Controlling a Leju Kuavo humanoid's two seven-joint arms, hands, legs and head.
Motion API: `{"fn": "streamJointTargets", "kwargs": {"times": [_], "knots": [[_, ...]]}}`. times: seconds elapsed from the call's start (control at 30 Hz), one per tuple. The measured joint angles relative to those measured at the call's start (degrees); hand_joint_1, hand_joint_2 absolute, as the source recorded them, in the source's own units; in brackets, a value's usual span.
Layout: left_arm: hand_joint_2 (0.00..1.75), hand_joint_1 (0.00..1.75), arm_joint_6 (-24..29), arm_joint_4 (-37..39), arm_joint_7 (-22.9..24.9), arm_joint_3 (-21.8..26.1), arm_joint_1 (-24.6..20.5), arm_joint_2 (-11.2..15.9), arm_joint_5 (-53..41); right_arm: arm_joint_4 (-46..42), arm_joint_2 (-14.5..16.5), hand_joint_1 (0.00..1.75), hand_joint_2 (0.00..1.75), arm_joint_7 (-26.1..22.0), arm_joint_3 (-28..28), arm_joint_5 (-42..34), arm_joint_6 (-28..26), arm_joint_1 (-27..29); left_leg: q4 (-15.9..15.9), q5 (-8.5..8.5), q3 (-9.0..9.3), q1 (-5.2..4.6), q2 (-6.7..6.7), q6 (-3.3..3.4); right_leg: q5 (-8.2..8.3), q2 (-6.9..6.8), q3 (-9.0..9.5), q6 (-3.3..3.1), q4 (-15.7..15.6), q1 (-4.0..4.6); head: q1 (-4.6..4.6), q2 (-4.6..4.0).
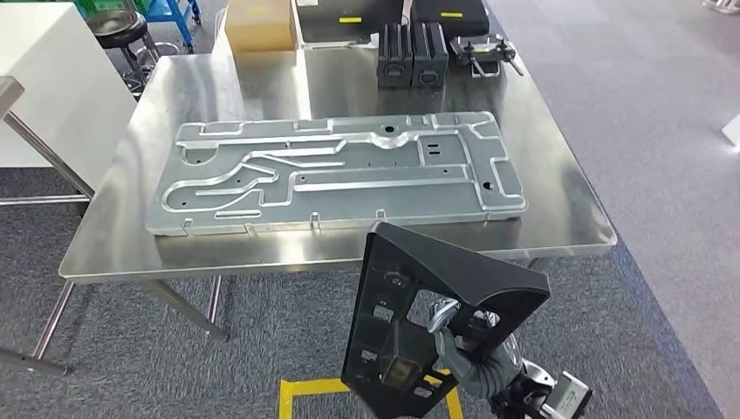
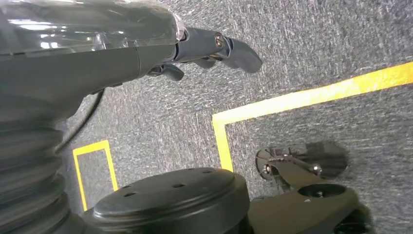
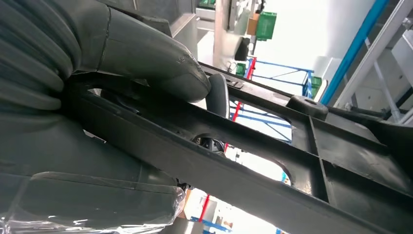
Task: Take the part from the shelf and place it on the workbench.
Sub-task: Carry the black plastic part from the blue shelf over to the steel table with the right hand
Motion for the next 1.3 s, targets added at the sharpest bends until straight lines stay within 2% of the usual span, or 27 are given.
{"fn": "streamJointTargets", "kwargs": {"times": [0.07, 0.13, 0.17, 0.2, 0.23, 0.3, 0.33, 0.37, 0.4, 0.47, 0.5, 0.57, 0.63, 0.67, 0.7, 0.73, 0.8, 0.83, 0.87, 0.93, 1.0, 1.07, 1.13, 1.17, 1.2, 1.23, 1.3], "knots": [[1.75, 0.0, -0.01, 0.0, 0.02, -0.01, 0.06, -0.04, -0.17, -0.04, 0.0, 1.75, 1.75, -0.04, 0.04, 0.04, -0.25, -0.12, -0.89, -0.43, 1.97, 0.28, 0.02, 0.07, -0.82, -0.11, -4.34, 0.62, 5.99, -0.17, 0.01, 0.0], [1.75, 0.0, -0.05, 0.0, 0.14, -0.01, 0.2, -0.04, -0.33, -0.04, 0.01, 1.75, 1.75, 0.03, 0.05, 0.13, -0.65, -0.08, -1.11, -1.35, 3.35, 0.49, -0.03, -0.07, -4.05, -0.15, -9.41, 1.28, 10.66, -0.51, 0.02, 0.0], [1.75, 0.0, -0.1, 0.0, 0.22, -0.01, 0.3, -0.04, -0.38, -0.04, 0.02, 1.75, 1.75, 0.08, 0.05, 0.19, -0.81, 0.01, -1.14, -1.99, 4.11, 0.61, -0.11, -0.24, -5.26, -0.17, -11.06, 1.53, 11.09, -0.69, 0.02, 0.0], [1.75, 0.0, -0.14, 0.0, 0.31, -0.02, 0.41, -0.04, -0.43, -0.04, 0.01, 1.75, 1.75, 0.14, 0.05, 0.25, -0.92, 0.09, -1.13, -2.71, 4.97, 0.76, -0.2, -0.42, -5.41, -0.2, -11.9, 1.77, 10.01, -0.84, 0.02, 0.0], [1.75, 0.0, -0.18, 0.0, 0.38, -0.02, 0.5, -0.04, -0.47, -0.04, 0.01, 1.75, 1.75, 0.17, 0.05, 0.28, -0.96, 0.18, -1.12, -3.48, 5.94, 0.9, -0.27, -0.65, -3.95, -0.28, -11.92, 1.95, 7.44, -0.98, 0.02, 0.0], [1.75, 0.0, -0.22, 0.0, 0.5, -0.03, 0.64, -0.04, -0.52, -0.04, -0.01, 1.75, 1.75, 0.2, 0.05, 0.32, -0.99, 0.37, -0.93, -5.2, 7.72, 1.03, -0.29, -1.21, 2.83, -0.75, -10.99, 1.93, 0.84, -1.11, 0.02, 0.0], [1.75, 0.0, -0.24, 0.0, 0.57, -0.03, 0.63, -0.04, -0.54, -0.05, -0.01, 1.75, 1.75, 0.22, 0.06, 0.34, -1.01, 0.47, -0.83, -6.05, 8.28, 0.97, -0.27, -1.59, 5.69, -0.97, -10.6, 1.44, -1.24, -1.03, 0.01, 0.0], [1.75, 0.0, -0.25, 0.0, 0.65, -0.03, 0.58, -0.03, -0.54, -0.13, 0.0, 1.75, 1.75, 0.24, 0.07, 0.35, -1.06, 0.61, -0.79, -6.75, 8.72, 0.85, -0.22, -1.98, 7.63, -1.09, -10.47, 0.83, -2.2, -0.93, 0.0, 0.0], [1.75, 0.0, -0.26, 0.0, 0.71, -0.04, 0.52, -0.02, -0.55, -0.25, -0.01, 1.75, 1.75, 0.25, 0.08, 0.36, -1.11, 0.73, -0.55, -7.07, 9.03, 0.74, -0.18, -2.36, 8.07, -1.06, -10.49, 0.14, -2.15, -0.8, -0.01, 0.0], [1.75, 0.0, -0.26, 0.0, 0.78, -0.05, 0.37, 0.0, -0.64, -0.55, -0.05, 1.75, 1.75, 0.21, 0.06, 0.38, -1.2, 0.89, 0.52, -6.98, 8.75, 0.8, -0.13, -2.94, 7.63, -0.71, -10.2, -0.84, -2.11, -0.79, -0.02, 0.0], [1.75, 0.0, -0.26, 0.0, 0.78, -0.05, 0.32, 0.01, -0.73, -0.64, -0.08, 1.75, 1.75, 0.18, 0.04, 0.39, -1.21, 0.88, 2.26, -6.98, 7.91, 0.9, -0.14, -3.14, 7.39, -0.61, -9.93, -1.21, -2.26, -0.81, -0.03, 0.0], [1.75, 0.0, -0.3, 0.0, 0.8, -0.08, 0.21, 0.02, -0.88, -0.76, -0.1, 1.75, 1.75, 0.18, 0.01, 0.34, -1.05, 0.72, 8.06, -8.61, 4.42, 1.06, -0.15, -3.48, 6.9, -0.51, -9.43, -1.78, -2.48, -0.8, -0.02, 0.0], [1.75, 0.0, -0.43, 0.0, 0.74, -0.11, 0.15, 0.02, -0.9, -0.8, -0.21, 1.75, 1.75, 0.47, -0.03, 0.06, -0.42, 0.15, 14.02, -11.74, -0.14, 1.1, -0.16, -3.69, 6.4, -0.4, -9.07, -2.05, -2.51, -0.66, -0.02, 0.0], [1.75, 0.0, -0.53, 0.0, 0.65, -0.16, 0.07, 0.02, -0.91, -0.72, -0.52, 1.75, 1.75, 0.9, -0.13, -0.29, 0.18, -0.6, 15.43, -12.55, -1.8, 1.11, -0.15, -3.7, 6.16, -0.31, -8.83, -2.11, -2.51, -0.57, -0.02, 0.0], [1.75, 0.0, -0.63, 0.0, 0.49, -0.23, -0.02, 0.02, -0.91, -0.57, -1.05, 1.75, 1.75, 1.5, -0.32, -0.78, 0.91, -1.8, 15.23, -12.05, -2.7, 1.1, -0.15, -3.61, 5.93, -0.2, -8.5, -2.13, -2.51, -0.47, -0.02, 0.0], [1.75, 0.0, -0.74, 0.0, 0.28, -0.32, -0.1, 0.02, -0.92, -0.39, -1.74, 1.75, 1.75, 2.25, -0.67, -1.5, 1.69, -3.38, 13.4, -10.14, -2.81, 1.08, -0.15, -3.39, 5.72, -0.06, -8.1, -2.09, -2.51, -0.38, -0.02, 0.0], [1.75, 0.0, -0.91, 0.0, -0.11, -0.49, -0.05, 0.02, -0.93, 0.19, -3.44, 1.75, 1.75, 4.48, -1.89, -4.34, 3.7, -7.71, 7.19, -4.66, -1.78, 0.91, -0.01, -2.59, 5.45, 0.18, -7.35, -1.86, -2.48, -0.28, -0.02, 0.0], [1.75, 0.0, -0.99, 0.0, -0.32, -0.56, -0.02, 0.02, -0.95, 0.93, -4.5, 1.75, 1.75, 6.48, -2.68, -7.21, 5.25, -10.83, 4.86, -3.43, -1.5, 0.76, 0.11, -2.24, 5.5, 0.36, -7.31, -1.57, -2.43, -0.3, -0.02, 0.0], [1.75, 0.0, -1.07, 0.0, -0.52, -0.66, -0.04, 0.02, -0.97, 2.08, -5.7, 1.75, 1.75, 9.2, -3.47, -11.08, 7.11, -14.87, 3.55, -2.79, -1.56, 0.57, 0.22, -1.89, 5.63, 0.53, -7.48, -1.19, -2.38, -0.36, -0.02, 0.0], [1.75, 0.0, -1.13, 0.0, -0.94, -0.92, -0.18, -0.01, -0.99, 6.21, -8.51, 1.75, 1.75, 16.3, -4.73, -20.73, 10.91, -25.81, 3.18, -2.44, -2.2, 0.28, 0.31, -1.31, 6.03, 0.87, -8.02, -0.24, -2.42, -0.47, -0.02, 0.0], [1.75, 0.0, -0.89, 0.0, -1.11, -1.17, -0.39, -0.13, -0.97, 12.07, -11.15, 1.75, 1.75, 22.99, -5.23, -28.52, 12.89, -38.54, 2.69, -0.75, -2.25, 0.38, 0.35, -0.61, 5.68, 0.51, -8.51, 0.45, -1.76, -0.52, -0.01, 0.0], [1.75, 0.0, -0.23, 0.0, -1.01, -1.32, -0.57, -0.27, -0.96, 18.01, -12.95, 1.75, 1.75, 27.2, -4.96, -32.52, 12.77, -50.03, 2.32, 0.11, -2.3, 0.53, 0.27, -0.13, 3.08, -0.11, -10.39, 0.81, 2.48, -0.57, -0.01, 0.0], [1.75, 0.0, 0.86, 0.0, -0.86, -1.41, -0.53, -0.36, -1.05, 22.72, -13.89, 1.75, 1.75, 28.96, -3.89, -33.22, 11.27, -58.32, 2.35, 0.32, -2.51, 0.47, 0.03, 0.09, -0.41, -0.31, -13.68, 1.06, 9.93, -0.56, 0.0, 0.0], [1.75, 0.0, 1.54, 0.0, -0.81, -1.47, -0.48, -0.42, -1.21, 24.63, -14.3, 1.75, 1.75, 29.29, -2.99, -32.33, 10.24, -61.34, 2.37, 0.3, -2.49, 0.46, -0.12, 0.1, -1.08, -0.31, -14.92, 1.14, 12.59, -0.54, 0.0, 0.0], [1.75, 0.0, 2.26, 0.0, -0.79, -1.57, -0.45, -0.51, -1.45, 26.2, -14.75, 1.75, 1.75, 29.22, -1.96, -30.63, 9.07, -63.74, 2.39, 0.24, -2.4, 0.44, -0.28, 0.08, -0.65, -0.31, -15.31, 1.15, 13.33, -0.53, 0.0, 0.0], [1.75, 0.0, 2.95, 0.0, -0.81, -1.73, -0.44, -0.63, -1.76, 27.5, -15.26, 1.75, 1.75, 28.81, -0.83, -28.02, 7.7, -65.7, 2.41, 0.12, -2.22, 0.43, -0.45, 0.04, 0.88, -0.31, -14.62, 1.06, 11.7, -0.52, 0.0, 0.0], [1.75, 0.0, 3.92, 0.01, -1.01, -2.13, -0.35, -0.86, -2.27, 29.55, -16.36, 1.75, 1.75, 26.98, 1.46, -21.12, 4.56, -68.88, 2.43, -0.3, -1.81, 0.35, -0.77, -0.15, 5.03, -0.31, -11.15, 0.58, 4.08, -0.38, 0.0, 0.0]]}}
